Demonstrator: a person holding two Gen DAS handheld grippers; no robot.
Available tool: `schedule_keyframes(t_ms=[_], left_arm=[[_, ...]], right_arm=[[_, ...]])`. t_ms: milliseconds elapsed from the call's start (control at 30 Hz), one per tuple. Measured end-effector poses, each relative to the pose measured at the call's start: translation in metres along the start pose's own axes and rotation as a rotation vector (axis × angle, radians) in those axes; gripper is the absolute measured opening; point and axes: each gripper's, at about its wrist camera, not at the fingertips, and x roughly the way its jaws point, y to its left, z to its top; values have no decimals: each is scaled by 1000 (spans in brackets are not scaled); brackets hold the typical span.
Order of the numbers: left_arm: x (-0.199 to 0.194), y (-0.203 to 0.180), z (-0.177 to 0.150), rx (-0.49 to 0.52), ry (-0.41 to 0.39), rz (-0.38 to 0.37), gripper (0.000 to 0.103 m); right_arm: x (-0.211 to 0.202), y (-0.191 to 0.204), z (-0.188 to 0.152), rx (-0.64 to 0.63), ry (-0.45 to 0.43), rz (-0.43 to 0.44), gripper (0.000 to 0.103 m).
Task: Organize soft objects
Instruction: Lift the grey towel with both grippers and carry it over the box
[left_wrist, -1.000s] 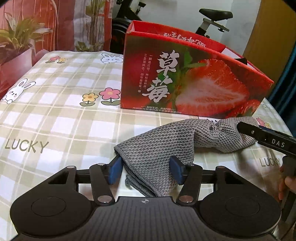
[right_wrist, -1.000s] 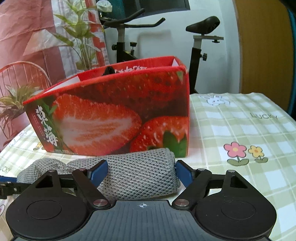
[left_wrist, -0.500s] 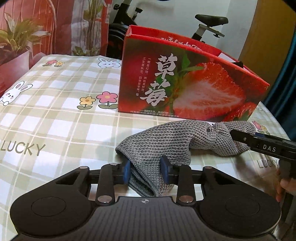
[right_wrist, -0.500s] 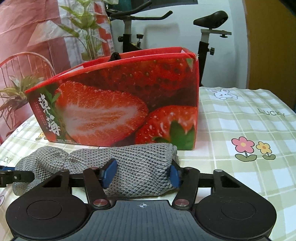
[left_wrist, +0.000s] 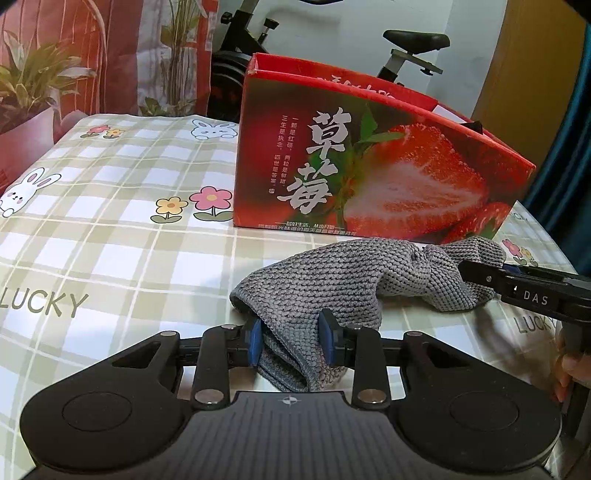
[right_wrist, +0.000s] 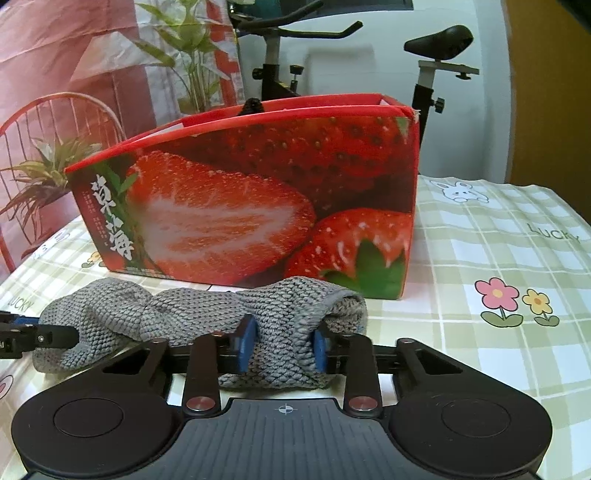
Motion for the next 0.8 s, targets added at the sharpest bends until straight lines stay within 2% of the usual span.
schedule_keyframes(t_ms=[100, 133, 167, 267, 533, 800], left_arm=[[0, 1, 1, -12, 4, -12, 29], [0, 2, 1, -22, 6, -30, 22], [0, 3, 1, -27, 6, -42, 19], [-3, 0, 3, -10, -5, -36, 16], [-14, -2, 12, 11, -55, -26, 15], [-31, -10, 23, 44, -127, -46, 14]], right_arm=[[0, 3, -1, -13, -3, 4, 20], [0, 4, -1, -17, -3, 7, 19], [0, 4, -1, -17, -4, 8, 18], [-2, 3, -1, -15, -9, 12, 17], [-12, 8, 1, -30, -18, 15, 15], [-44, 10, 15, -42, -67, -2, 15]])
